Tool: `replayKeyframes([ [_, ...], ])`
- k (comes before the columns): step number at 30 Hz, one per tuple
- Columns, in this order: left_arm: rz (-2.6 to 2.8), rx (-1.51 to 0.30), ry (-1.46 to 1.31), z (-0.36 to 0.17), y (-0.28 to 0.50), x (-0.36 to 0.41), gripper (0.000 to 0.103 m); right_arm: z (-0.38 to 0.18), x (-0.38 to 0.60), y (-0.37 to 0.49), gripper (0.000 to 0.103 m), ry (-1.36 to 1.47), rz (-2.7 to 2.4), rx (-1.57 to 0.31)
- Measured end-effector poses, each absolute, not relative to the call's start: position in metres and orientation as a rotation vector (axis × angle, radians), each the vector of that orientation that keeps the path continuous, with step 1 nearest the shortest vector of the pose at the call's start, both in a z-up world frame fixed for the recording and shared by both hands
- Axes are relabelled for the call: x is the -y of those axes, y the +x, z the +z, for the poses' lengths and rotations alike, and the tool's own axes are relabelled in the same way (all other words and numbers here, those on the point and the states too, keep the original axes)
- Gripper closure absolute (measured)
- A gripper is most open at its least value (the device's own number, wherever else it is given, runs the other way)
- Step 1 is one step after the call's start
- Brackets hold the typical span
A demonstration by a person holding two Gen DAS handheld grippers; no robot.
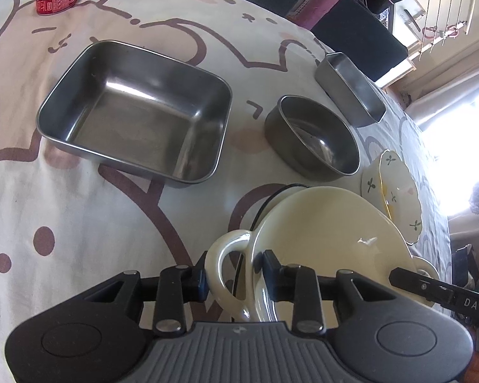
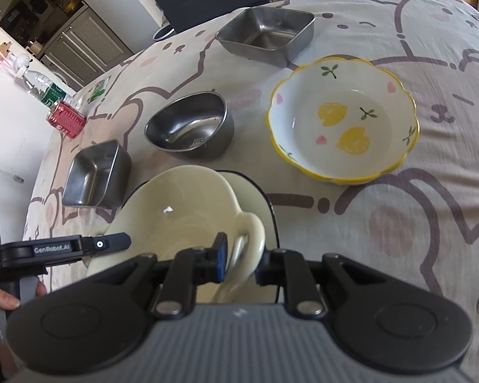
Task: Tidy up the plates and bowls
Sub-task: 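Lower the cream bowl onto the white plate with both grippers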
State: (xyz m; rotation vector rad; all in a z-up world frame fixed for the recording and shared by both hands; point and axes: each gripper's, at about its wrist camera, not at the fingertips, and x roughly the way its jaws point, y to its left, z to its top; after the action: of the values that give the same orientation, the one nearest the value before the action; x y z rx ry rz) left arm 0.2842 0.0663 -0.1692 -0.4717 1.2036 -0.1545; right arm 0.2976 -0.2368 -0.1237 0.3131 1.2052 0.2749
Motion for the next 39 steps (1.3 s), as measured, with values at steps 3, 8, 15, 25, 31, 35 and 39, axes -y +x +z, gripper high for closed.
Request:
replayKeyframes([
  [3,-0.153,-1.203,-0.471,-0.170,0.285,-0.065,0.068,-0.124,0.237,0.298,0.083,0.314,0.275,-1.205],
  [8,-0.151,-1.206,-0.473,-0.170,0.285,-0.065,0.067,-0.125,0.237,0.298,0.083,0.307,0.277,-1.212],
  [15,-0.144,-1.209,-0.456,-0.170,0.285,-0.063,0.066,-0.129,0.232,0.297,0.083,0.275,0.273,-1.229],
  [25,-0.142,-1.216,-0.416,-0.171,0.285,-0.060,0.064,-0.132,0.225,0.296,0.082,0.220,0.259,-1.232],
  [31,-0.143,-1.214,-0.407,-0.170,0.285,-0.060,0.065,-0.131,0.222,0.295,0.081,0.188,0.258,-1.226],
  [35,-0.147,-1.209,-0.388,-0.169,0.284,-0.057,0.065,-0.133,0.219,0.294,0.080,0.150,0.256,-1.222],
  [39,-0.151,-1.208,-0.383,-0.169,0.285,-0.057,0.065,-0.134,0.221,0.295,0.080,0.163,0.257,-1.228],
])
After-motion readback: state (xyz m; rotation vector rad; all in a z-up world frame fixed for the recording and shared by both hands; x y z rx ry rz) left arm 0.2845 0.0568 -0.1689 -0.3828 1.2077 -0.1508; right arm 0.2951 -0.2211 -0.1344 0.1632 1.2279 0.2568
